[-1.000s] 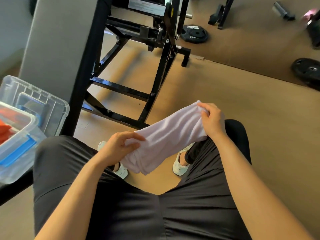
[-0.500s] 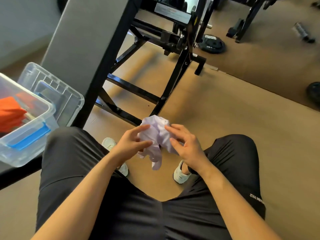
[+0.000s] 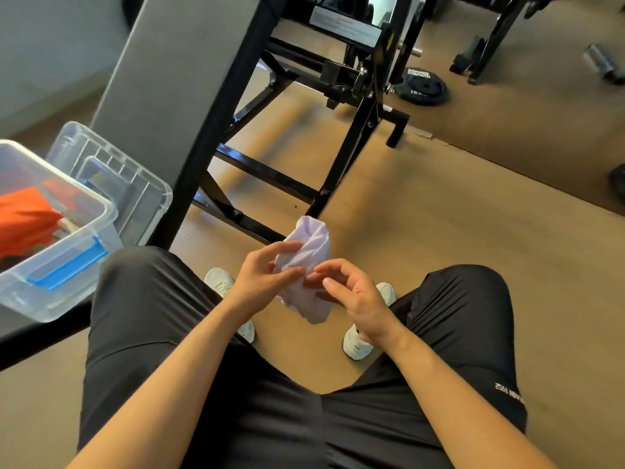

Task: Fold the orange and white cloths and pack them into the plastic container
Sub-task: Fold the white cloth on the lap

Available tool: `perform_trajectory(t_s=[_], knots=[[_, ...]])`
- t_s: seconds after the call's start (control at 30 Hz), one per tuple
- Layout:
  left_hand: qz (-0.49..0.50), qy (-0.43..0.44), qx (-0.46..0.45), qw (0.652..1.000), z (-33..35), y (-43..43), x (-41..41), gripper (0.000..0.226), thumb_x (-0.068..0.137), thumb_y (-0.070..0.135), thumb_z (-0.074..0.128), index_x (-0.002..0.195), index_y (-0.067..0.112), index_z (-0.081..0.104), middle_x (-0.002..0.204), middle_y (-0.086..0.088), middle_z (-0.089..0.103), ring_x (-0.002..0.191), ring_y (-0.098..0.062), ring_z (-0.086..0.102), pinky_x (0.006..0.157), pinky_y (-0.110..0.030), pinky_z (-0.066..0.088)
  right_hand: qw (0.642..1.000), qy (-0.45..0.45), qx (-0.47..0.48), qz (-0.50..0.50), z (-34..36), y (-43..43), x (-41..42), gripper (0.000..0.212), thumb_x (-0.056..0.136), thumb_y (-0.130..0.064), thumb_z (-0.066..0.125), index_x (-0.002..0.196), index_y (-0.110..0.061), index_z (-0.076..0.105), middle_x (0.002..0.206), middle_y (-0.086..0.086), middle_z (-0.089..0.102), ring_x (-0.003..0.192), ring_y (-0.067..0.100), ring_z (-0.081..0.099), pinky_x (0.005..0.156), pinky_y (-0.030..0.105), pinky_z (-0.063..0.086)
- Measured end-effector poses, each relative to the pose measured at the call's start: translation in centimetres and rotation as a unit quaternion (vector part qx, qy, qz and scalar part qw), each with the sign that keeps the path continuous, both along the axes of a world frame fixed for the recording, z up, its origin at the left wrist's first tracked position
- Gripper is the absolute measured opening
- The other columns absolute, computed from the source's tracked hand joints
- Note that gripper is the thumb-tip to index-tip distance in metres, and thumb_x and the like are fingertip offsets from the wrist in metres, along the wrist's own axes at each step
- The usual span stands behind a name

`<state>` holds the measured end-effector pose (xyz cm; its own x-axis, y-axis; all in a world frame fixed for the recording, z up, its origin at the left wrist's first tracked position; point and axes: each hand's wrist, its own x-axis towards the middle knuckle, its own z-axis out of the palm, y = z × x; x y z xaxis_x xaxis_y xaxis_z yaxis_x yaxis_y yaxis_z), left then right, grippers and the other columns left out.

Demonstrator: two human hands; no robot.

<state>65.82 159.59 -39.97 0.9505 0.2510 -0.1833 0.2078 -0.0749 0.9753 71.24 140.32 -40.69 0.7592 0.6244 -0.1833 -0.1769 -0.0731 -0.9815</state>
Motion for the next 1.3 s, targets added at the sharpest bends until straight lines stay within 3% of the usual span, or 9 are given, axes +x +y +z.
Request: perform_trajectory(t_s=[0.1,0.27,0.53,0.7,0.8,0.93,1.1,1.2,1.3], knots=[[-0.035,-0.025,0.037,0.998,-0.2,0.2,-0.1,0.028,0.094,0.007,0.068,0.121,0.015,0.072,0.111,0.001,0.073,0.1,-0.02,0.072,0.079,-0.036,0.064,0.987,-0.104,-0.088,-0.086,-0.8,-0.7,1.2,0.027,0.091,-0.008,0.064,0.116,-0.018,0.063,0.111,0.008,0.068,0.103,0.022,0.067,0.094,0.047,0.056],[-0.106,-0.042,0.047,0.992,0.2,0.6,-0.5,0.028,0.101,0.002,0.055,0.116,0.017,0.073,0.108,0.011,0.07,0.104,-0.016,0.069,0.081,-0.033,0.062,0.973,-0.153,-0.159,-0.064,-0.3,-2.2,3.5,0.069,0.087,-0.016,0.074,0.147,-0.032,0.042,0.134,-0.017,0.051,0.12,-0.007,0.052,0.09,0.006,0.047],[-0.125,-0.031,0.094,0.987,0.2,1.5,-0.7,0.03,0.103,0.005,0.051,0.126,0.02,0.063,0.123,0.008,0.061,0.103,-0.004,0.064,0.078,-0.027,0.06,0.977,-0.125,-0.162,-0.057,-0.9,-2.6,3.8,0.005,0.089,-0.02,0.074,0.094,-0.02,0.073,0.092,0.001,0.073,0.09,0.023,0.068,0.083,0.038,0.058],[-0.125,-0.024,0.225,0.966,-1.3,2.1,-0.4,0.038,0.103,0.01,0.053,0.136,0.028,0.055,0.127,0.005,0.064,0.111,-0.015,0.065,0.087,-0.031,0.06,0.986,-0.108,-0.101,-0.079,-0.5,-2.4,3.7,0.006,0.088,-0.021,0.075,0.085,-0.02,0.069,0.104,-0.003,0.075,0.098,0.02,0.069,0.087,0.032,0.057],[-0.143,-0.013,0.294,0.945,-1.8,2.1,-0.5,0.031,0.103,0.013,0.054,0.13,0.025,0.061,0.117,0.003,0.07,0.107,-0.016,0.066,0.087,-0.032,0.059,0.986,-0.098,-0.097,-0.093,-0.2,-2.3,3.6,0.013,0.086,-0.027,0.076,0.078,-0.022,0.067,0.085,-0.003,0.073,0.081,0.016,0.065,0.073,0.034,0.054],[-0.143,0.018,0.189,0.971,-1.5,1.3,-0.5,0.031,0.1,0.018,0.053,0.128,0.028,0.065,0.12,0.008,0.068,0.112,-0.011,0.063,0.093,-0.036,0.058,0.982,-0.099,-0.095,-0.131,0.2,-2.2,3.4,0.017,0.087,-0.031,0.075,0.078,-0.021,0.063,0.07,-0.011,0.063,0.068,0.007,0.058,0.065,0.025,0.048],[-0.135,0.048,0.176,0.974,-1.2,-0.5,-0.4,0.068,0.074,0.066,0.074,0.134,0.037,0.056,0.124,0.011,0.062,0.111,-0.011,0.061,0.088,-0.033,0.058,0.981,-0.123,-0.103,-0.11,0.4,-1.4,2.4,0.018,0.089,-0.027,0.074,0.083,-0.015,0.062,0.074,-0.005,0.064,0.067,0.004,0.06,0.062,0.018,0.049],[-0.131,0.017,0.272,0.953,-1.6,-1.8,-0.1,0.056,0.074,0.074,0.067,0.104,0.027,0.067,0.096,0.007,0.064,0.085,-0.015,0.062,0.071,-0.041,0.059,0.978,-0.142,-0.115,-0.099,0.5,-0.9,2.0,0.02,0.089,-0.03,0.073,0.088,-0.013,0.063,0.079,-0.002,0.067,0.073,0.007,0.065,0.062,0.019,0.053],[-0.102,-0.021,0.231,0.967,-1.9,-1.7,0.1,0.053,0.086,0.068,0.06,0.088,0.017,0.075,0.091,0.005,0.061,0.081,-0.018,0.061,0.068,-0.049,0.056,0.979,-0.137,-0.111,-0.099,0.6,-1.0,2.2,0.025,0.087,-0.038,0.072,0.093,-0.015,0.065,0.085,-0.001,0.069,0.079,0.011,0.067,0.066,0.021,0.055]])
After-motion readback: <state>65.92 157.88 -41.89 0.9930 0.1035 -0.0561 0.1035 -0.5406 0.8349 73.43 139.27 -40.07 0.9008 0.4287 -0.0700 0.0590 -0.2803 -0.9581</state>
